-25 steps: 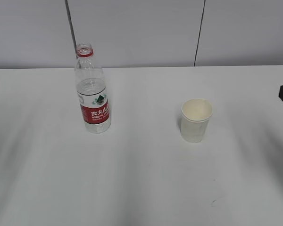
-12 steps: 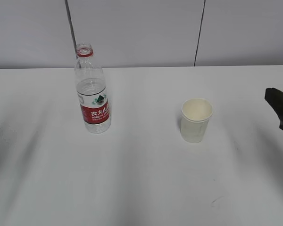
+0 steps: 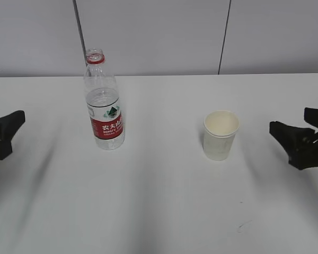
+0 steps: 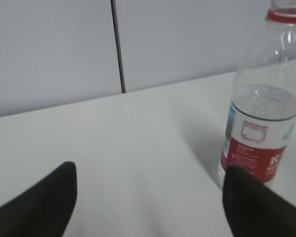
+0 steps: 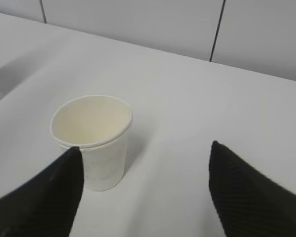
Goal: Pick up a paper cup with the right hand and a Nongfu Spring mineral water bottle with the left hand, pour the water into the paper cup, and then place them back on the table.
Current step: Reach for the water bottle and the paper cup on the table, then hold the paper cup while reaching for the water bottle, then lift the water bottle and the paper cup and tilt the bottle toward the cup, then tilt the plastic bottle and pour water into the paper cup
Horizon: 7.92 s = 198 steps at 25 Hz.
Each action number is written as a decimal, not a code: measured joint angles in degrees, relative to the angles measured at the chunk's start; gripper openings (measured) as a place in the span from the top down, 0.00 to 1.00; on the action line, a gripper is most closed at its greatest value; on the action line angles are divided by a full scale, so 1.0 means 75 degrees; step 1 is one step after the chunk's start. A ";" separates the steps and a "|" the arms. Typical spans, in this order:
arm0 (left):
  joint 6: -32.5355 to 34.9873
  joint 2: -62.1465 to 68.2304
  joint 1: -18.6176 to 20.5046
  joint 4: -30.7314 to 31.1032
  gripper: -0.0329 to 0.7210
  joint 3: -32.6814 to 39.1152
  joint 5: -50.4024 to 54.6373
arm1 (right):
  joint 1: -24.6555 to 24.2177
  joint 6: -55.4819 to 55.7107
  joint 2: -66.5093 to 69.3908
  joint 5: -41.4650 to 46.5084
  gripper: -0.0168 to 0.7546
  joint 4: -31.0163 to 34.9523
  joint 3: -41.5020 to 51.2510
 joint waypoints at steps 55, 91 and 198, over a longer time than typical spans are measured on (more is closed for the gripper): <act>-0.0159 0.1911 0.0000 0.0627 0.22 -0.0098 -0.1568 | 0.0000 -0.0406 0.6554 -0.3024 0.25 -0.2667 -0.3983; -0.0928 0.5342 -0.1481 0.1756 0.15 -0.3880 -0.1956 | 0.0031 -0.0261 0.6554 -0.3042 0.30 -0.2671 -0.3983; 0.9426 0.4634 -0.1672 -0.0922 0.46 -0.4491 -0.1104 | 0.2571 0.2294 0.5703 -0.1145 0.30 -0.4379 -0.5701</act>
